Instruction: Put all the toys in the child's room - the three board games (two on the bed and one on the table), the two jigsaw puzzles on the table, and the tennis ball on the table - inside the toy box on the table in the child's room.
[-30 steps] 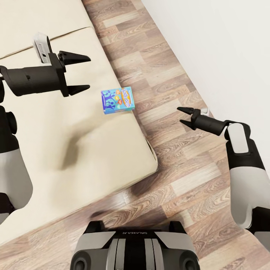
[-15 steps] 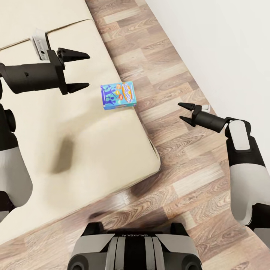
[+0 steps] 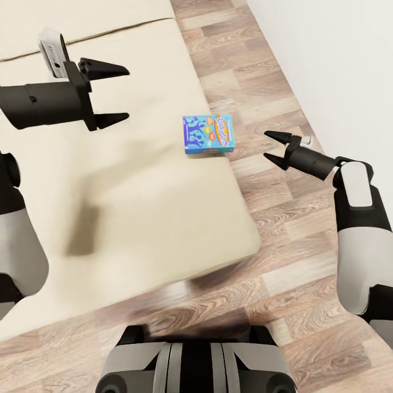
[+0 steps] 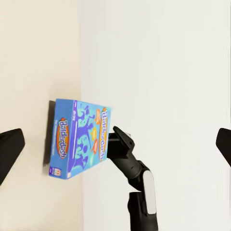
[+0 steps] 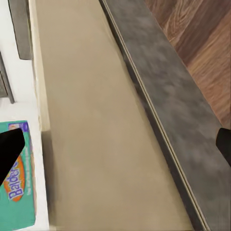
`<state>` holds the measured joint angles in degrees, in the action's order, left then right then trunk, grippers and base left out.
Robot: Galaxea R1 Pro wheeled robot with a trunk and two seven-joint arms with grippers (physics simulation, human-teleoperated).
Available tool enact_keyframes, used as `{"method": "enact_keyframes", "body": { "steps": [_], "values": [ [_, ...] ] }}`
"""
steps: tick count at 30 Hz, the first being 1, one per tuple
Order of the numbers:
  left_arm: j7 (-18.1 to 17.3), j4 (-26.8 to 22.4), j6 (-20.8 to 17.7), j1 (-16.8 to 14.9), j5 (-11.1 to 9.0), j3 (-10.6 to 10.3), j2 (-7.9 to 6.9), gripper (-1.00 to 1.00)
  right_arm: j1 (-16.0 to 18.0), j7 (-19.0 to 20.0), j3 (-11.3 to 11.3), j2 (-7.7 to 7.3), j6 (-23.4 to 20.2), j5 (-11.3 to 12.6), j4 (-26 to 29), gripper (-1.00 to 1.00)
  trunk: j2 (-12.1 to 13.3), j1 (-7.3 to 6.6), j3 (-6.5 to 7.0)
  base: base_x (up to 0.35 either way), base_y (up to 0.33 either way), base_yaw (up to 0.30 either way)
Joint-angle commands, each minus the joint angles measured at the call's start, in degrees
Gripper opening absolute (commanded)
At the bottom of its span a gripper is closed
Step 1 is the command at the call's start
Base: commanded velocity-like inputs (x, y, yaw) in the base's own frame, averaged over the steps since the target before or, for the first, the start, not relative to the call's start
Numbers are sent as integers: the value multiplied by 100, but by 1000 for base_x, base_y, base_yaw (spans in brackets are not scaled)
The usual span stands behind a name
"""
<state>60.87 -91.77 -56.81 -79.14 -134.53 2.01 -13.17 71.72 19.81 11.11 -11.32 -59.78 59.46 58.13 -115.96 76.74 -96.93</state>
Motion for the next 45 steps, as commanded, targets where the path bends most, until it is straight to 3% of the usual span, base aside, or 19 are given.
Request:
{"method": "enact_keyframes", "body": {
  "steps": [1,12,15,22,29,45],
  "values": [
    [73,7,-24,-75,-47,-1,6,100,34,59,12,-4,-22,-46,0,100,-1,0,-2,0,0,284],
    [412,46,271,-505,-47,-35,47,100,320,58,17,-43,-22,25,-2,100,-1,0,-2,0,0,151],
    [531,77,354,-557,-47,-39,87,100,380,58,22,-120,-22,32,-3,100,-1,0,-2,0,0,40],
    [643,160,414,-595,-47,-64,179,100,452,58,36,-278,-22,143,-3,100,-1,0,-2,0,0,18],
    [687,289,443,-623,-47,-106,275,100,477,53,41,-463,-22,434,-6,100,-1,0,-2,0,0,5],
    [937,346,545,-632,-47,-117,356,100,430,63,-9,-518,-22,557,-23,100,-1,0,-2,0,0,1]
  ]
}}
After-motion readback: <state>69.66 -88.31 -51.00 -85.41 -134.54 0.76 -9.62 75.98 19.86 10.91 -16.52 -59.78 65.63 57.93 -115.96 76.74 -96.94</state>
